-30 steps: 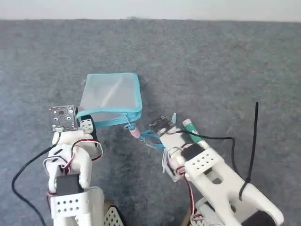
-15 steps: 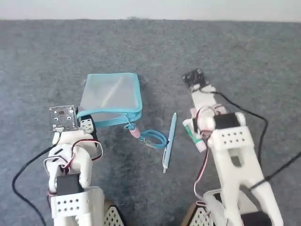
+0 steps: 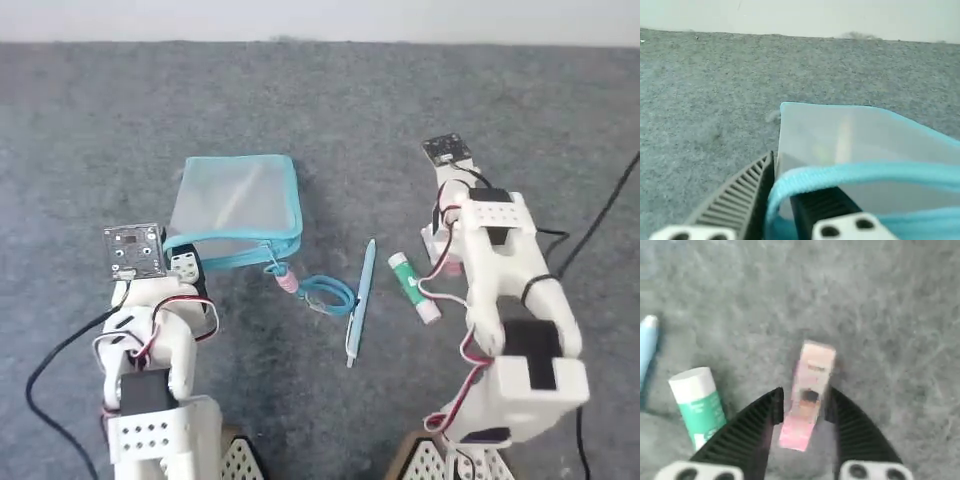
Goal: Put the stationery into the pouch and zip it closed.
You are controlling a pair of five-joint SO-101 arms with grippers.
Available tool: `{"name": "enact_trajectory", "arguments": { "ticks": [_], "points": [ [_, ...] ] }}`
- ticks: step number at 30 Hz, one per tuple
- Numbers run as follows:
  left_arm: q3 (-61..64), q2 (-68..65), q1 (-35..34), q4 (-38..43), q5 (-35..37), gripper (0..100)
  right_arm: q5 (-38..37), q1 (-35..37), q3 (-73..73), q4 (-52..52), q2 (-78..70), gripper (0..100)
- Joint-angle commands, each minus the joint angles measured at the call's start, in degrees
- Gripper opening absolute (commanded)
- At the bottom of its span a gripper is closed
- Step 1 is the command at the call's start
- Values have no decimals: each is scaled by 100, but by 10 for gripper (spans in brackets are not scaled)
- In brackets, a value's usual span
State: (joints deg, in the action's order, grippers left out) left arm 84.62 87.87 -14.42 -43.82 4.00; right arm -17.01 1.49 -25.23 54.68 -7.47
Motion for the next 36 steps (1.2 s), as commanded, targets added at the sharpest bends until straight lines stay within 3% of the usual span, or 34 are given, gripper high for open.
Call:
{"name": "enact_trajectory", "arguments": {
  "ticks": [1,14,31,36],
  "points": [
    [-57,-53,-26,193,70,12,-79,-31,343,-40,48,196],
    [-75,-53,-26,202,70,13,-35,-48,264,804,31,195],
    [-84,-53,-26,193,70,13,-35,-321,-237,453,-13,192],
    [-84,-53,-26,193,70,13,-35,-277,-237,268,-22,114]
  ]
}}
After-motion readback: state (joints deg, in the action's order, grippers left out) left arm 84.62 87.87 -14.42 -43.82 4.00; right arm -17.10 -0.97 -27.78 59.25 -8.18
